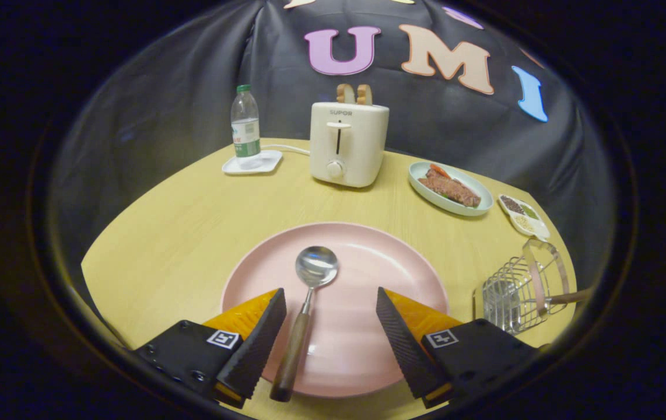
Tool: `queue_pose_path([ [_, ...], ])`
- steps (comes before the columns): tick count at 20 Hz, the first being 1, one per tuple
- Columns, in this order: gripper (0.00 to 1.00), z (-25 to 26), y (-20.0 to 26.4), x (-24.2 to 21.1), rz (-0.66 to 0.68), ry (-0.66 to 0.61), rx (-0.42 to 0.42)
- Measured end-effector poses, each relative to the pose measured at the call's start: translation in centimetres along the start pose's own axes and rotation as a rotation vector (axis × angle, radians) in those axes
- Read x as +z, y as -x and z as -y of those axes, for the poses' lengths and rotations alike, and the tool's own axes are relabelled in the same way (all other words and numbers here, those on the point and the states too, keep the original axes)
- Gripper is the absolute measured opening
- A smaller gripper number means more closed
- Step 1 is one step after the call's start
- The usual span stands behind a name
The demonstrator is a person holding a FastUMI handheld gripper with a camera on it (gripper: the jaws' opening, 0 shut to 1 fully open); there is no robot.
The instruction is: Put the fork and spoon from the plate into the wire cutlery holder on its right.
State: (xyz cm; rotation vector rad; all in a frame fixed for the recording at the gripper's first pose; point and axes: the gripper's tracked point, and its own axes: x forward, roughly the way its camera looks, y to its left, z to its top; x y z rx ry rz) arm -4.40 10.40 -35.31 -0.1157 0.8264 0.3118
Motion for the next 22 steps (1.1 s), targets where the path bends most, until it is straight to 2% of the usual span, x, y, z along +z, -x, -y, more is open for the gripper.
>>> queue_pose_path([
  [3, 0.97, -0.4, -0.4, -0.4, -0.019, 0.009, 0.015],
  [16, 0.16, -1.4, -0.8, -1.0, -0.068, 0.002, 0.051],
  [18, 0.08, -1.2, -0.6, -1.2, -0.091, 0.001, 0.059],
  [22, 0.07, -1.3, -0.4, -1.1, -0.102, 0.033, 0.070],
])
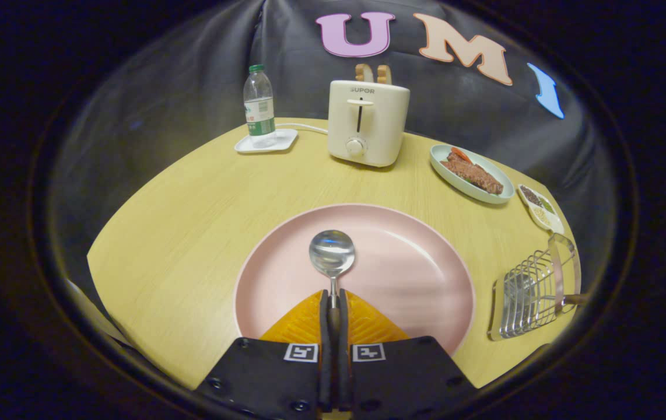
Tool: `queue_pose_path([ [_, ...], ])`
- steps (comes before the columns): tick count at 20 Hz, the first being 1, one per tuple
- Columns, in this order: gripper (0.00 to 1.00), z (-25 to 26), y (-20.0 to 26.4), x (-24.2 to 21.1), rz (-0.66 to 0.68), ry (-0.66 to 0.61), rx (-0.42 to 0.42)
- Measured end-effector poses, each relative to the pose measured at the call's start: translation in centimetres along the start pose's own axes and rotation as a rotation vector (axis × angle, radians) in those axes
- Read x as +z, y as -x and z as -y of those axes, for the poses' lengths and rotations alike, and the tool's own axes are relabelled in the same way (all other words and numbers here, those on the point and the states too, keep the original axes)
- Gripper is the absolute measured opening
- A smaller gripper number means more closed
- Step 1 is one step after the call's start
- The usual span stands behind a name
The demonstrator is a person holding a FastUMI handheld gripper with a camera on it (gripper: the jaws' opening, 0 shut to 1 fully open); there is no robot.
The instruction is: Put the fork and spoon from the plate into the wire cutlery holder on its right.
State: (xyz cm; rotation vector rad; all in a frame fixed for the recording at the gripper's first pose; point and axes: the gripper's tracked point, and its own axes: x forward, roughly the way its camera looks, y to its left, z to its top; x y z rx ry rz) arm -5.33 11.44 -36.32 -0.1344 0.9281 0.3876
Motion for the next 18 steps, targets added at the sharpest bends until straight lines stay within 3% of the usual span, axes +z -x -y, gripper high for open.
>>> queue_pose_path([
  [2, 0.04, 0.4, 0.2, 0.0, -0.016, 0.007, -0.001],
  [18, 0.04, 6.7, 6.5, 2.0, -0.109, 0.105, 0.010],
])
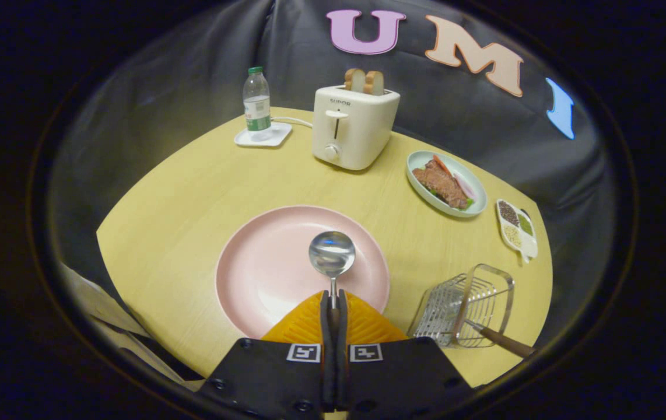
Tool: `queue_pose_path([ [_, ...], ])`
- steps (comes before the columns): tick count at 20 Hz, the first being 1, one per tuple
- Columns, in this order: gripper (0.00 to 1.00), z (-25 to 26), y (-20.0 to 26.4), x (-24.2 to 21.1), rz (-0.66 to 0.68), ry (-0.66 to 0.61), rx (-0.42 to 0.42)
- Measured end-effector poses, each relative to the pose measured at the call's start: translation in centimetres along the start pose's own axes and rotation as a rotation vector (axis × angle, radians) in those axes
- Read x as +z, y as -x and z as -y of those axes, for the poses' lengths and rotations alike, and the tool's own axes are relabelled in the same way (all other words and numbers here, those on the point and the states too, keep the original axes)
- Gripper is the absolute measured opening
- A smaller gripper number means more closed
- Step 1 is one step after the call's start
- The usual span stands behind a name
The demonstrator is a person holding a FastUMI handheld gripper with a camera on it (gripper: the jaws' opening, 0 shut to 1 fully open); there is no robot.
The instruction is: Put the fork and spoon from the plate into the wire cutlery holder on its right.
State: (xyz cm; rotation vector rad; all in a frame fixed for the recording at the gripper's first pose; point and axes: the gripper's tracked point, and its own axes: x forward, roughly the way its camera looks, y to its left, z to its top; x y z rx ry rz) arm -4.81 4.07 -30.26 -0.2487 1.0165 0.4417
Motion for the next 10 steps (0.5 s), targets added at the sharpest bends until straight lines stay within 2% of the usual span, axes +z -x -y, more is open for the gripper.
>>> queue_pose_path([
  [10, 0.04, 6.7, 4.3, -0.3, -0.034, 0.032, -0.048],
])
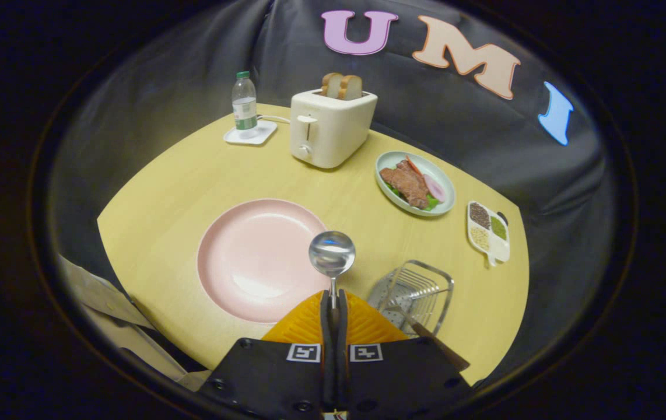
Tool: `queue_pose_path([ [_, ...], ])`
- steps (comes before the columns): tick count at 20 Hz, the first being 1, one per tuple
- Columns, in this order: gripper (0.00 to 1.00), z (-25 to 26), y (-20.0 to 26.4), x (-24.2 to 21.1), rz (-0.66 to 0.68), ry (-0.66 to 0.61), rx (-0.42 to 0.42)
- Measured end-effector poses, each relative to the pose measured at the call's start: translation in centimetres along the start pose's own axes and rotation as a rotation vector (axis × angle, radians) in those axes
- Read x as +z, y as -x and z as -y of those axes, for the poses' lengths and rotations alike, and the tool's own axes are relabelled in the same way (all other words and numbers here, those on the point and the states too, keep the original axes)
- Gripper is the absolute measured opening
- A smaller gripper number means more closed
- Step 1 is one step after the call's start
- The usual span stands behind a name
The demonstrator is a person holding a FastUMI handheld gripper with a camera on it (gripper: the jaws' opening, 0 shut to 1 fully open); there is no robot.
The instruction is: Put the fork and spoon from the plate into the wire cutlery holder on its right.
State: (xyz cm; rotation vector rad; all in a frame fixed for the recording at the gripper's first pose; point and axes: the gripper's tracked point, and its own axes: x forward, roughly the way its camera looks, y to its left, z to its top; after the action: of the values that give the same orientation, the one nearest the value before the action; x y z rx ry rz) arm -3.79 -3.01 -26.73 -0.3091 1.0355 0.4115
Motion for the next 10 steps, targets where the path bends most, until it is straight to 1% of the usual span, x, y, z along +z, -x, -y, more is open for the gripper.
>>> queue_pose_path([
  [5, 0.04, 3.7, 1.5, -0.8, -0.003, -0.034, -0.049],
  [10, 0.04, 6.7, 2.3, -2.3, -0.033, -0.068, -0.089],
])
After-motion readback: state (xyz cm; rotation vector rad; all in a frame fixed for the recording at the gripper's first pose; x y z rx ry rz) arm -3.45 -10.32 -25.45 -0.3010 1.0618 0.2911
